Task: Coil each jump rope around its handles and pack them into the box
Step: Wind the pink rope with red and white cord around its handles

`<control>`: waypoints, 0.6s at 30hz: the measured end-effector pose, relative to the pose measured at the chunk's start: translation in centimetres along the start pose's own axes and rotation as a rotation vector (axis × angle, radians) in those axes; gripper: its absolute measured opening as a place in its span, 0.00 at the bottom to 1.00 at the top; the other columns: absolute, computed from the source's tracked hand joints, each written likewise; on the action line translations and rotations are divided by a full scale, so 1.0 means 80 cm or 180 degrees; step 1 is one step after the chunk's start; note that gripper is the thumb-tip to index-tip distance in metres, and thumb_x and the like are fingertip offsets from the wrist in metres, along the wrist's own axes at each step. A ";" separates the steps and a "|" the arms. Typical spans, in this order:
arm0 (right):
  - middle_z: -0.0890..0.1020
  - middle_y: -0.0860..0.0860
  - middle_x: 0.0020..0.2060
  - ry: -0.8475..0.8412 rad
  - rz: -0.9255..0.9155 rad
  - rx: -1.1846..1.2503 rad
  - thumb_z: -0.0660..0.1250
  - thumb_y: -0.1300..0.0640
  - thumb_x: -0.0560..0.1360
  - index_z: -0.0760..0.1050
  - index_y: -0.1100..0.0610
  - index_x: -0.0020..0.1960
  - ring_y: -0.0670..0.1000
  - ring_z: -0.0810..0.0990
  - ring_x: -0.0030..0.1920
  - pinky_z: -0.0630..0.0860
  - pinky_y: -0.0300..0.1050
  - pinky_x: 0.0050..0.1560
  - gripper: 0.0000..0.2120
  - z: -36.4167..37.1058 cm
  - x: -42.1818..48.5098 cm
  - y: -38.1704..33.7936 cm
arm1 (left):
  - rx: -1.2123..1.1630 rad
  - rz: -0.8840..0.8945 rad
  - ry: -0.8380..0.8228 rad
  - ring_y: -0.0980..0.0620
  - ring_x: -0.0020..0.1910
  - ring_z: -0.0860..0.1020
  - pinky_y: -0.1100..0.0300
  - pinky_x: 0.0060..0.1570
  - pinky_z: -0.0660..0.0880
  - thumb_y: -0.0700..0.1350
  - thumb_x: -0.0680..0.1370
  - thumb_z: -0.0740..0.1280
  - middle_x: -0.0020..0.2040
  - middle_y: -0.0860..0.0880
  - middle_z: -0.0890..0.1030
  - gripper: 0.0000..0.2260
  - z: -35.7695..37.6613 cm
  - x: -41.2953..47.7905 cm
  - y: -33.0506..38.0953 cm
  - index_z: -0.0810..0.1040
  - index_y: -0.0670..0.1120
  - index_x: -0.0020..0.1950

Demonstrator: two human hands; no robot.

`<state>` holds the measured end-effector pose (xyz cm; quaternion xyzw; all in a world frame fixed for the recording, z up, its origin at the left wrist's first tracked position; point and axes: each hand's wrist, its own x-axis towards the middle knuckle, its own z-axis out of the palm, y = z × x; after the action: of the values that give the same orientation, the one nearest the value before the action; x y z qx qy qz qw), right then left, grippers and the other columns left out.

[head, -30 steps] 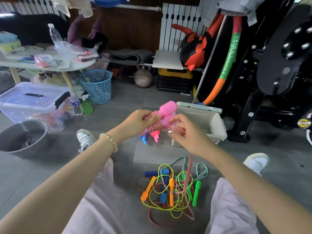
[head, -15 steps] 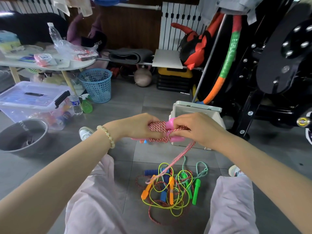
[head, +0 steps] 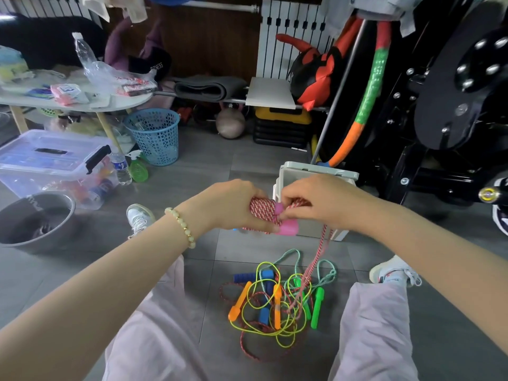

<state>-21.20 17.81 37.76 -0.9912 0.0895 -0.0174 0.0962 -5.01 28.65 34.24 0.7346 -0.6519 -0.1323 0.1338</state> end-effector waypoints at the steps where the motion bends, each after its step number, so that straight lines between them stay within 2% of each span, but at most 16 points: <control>1: 0.75 0.46 0.31 0.0060 0.0062 0.0188 0.67 0.45 0.73 0.72 0.49 0.35 0.47 0.72 0.35 0.64 0.45 0.36 0.12 -0.001 0.001 0.004 | 0.0014 -0.0007 0.0054 0.56 0.35 0.75 0.59 0.34 0.69 0.70 0.66 0.68 0.34 0.52 0.79 0.20 -0.003 0.000 0.003 0.76 0.54 0.39; 4: 0.70 0.47 0.23 0.0085 0.0157 0.0267 0.69 0.40 0.70 0.69 0.52 0.29 0.46 0.68 0.29 0.61 0.43 0.31 0.20 -0.004 0.005 0.011 | 0.0233 0.0066 0.0078 0.55 0.36 0.75 0.59 0.37 0.70 0.70 0.68 0.65 0.35 0.53 0.79 0.19 -0.007 -0.003 0.010 0.77 0.54 0.41; 7: 0.65 0.47 0.20 0.0130 0.0191 0.0746 0.71 0.38 0.64 0.66 0.55 0.25 0.47 0.63 0.26 0.56 0.40 0.28 0.24 -0.007 0.005 0.009 | 0.0168 0.0277 0.0042 0.58 0.33 0.73 0.60 0.35 0.68 0.69 0.69 0.65 0.31 0.56 0.75 0.16 -0.009 -0.011 0.016 0.74 0.57 0.36; 10: 0.62 0.47 0.21 0.0032 0.0309 0.1684 0.72 0.40 0.62 0.65 0.56 0.24 0.45 0.59 0.26 0.56 0.38 0.28 0.24 -0.004 0.007 0.011 | -0.0053 0.0400 0.0024 0.60 0.33 0.72 0.62 0.33 0.67 0.68 0.70 0.65 0.30 0.56 0.74 0.18 -0.013 -0.016 0.017 0.77 0.54 0.39; 13: 0.66 0.49 0.22 -0.0459 0.0438 0.2232 0.73 0.43 0.62 0.68 0.56 0.26 0.45 0.63 0.25 0.59 0.37 0.28 0.21 0.006 0.009 0.012 | -0.0026 0.0476 -0.0040 0.57 0.35 0.73 0.60 0.37 0.70 0.67 0.70 0.65 0.34 0.54 0.78 0.19 -0.007 -0.018 0.017 0.80 0.54 0.46; 15: 0.73 0.51 0.28 -0.0418 0.0373 0.2452 0.74 0.46 0.63 0.73 0.58 0.32 0.46 0.70 0.31 0.67 0.41 0.34 0.16 0.014 0.009 0.012 | -0.0227 0.0469 -0.0084 0.56 0.34 0.73 0.57 0.38 0.72 0.66 0.71 0.66 0.35 0.53 0.79 0.18 0.000 -0.020 0.013 0.81 0.53 0.46; 16: 0.76 0.51 0.32 -0.0239 0.0312 0.2529 0.74 0.48 0.63 0.75 0.57 0.36 0.46 0.73 0.35 0.72 0.43 0.40 0.14 0.018 0.010 0.012 | -0.0459 0.0460 -0.0103 0.56 0.33 0.73 0.56 0.38 0.72 0.65 0.71 0.67 0.35 0.52 0.80 0.17 0.004 -0.021 0.010 0.81 0.52 0.46; 18: 0.79 0.48 0.37 0.0127 0.0267 0.2798 0.74 0.50 0.63 0.77 0.55 0.40 0.46 0.77 0.41 0.75 0.46 0.48 0.11 0.024 0.011 0.010 | -0.1013 0.0442 -0.0105 0.57 0.29 0.72 0.57 0.34 0.72 0.60 0.71 0.70 0.32 0.51 0.79 0.15 0.010 -0.023 0.006 0.80 0.49 0.42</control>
<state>-20.39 17.23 35.71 -0.8511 0.1156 -0.0690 0.5075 -5.95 30.38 33.71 0.6550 -0.6740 -0.2363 0.2465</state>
